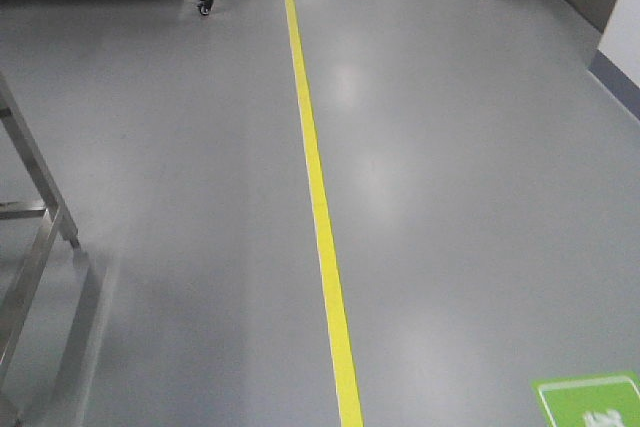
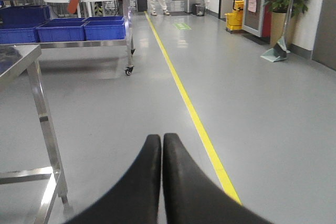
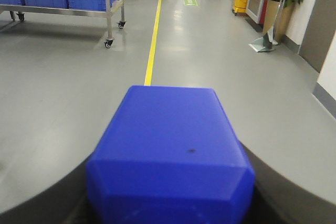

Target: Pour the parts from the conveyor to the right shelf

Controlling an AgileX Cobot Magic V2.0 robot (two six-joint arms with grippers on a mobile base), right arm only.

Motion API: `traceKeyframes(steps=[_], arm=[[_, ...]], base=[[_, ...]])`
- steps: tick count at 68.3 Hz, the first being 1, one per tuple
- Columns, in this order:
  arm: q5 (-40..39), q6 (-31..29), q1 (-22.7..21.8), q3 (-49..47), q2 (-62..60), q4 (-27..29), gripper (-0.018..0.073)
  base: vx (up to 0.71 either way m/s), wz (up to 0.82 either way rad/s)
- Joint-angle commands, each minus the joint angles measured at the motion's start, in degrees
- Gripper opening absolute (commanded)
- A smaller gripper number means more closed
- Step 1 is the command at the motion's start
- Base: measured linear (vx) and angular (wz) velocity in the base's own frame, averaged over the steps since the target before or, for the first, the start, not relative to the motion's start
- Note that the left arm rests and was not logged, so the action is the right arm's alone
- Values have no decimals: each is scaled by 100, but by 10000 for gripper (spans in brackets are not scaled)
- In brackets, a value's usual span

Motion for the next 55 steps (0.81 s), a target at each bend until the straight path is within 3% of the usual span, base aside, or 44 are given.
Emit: traceKeyframes(steps=[1, 55], arm=[[-478, -55, -13, -158, 62, -14, -6], [-477, -55, -13, -158, 62, -14, -6]], base=[[71, 11], [70, 4]])
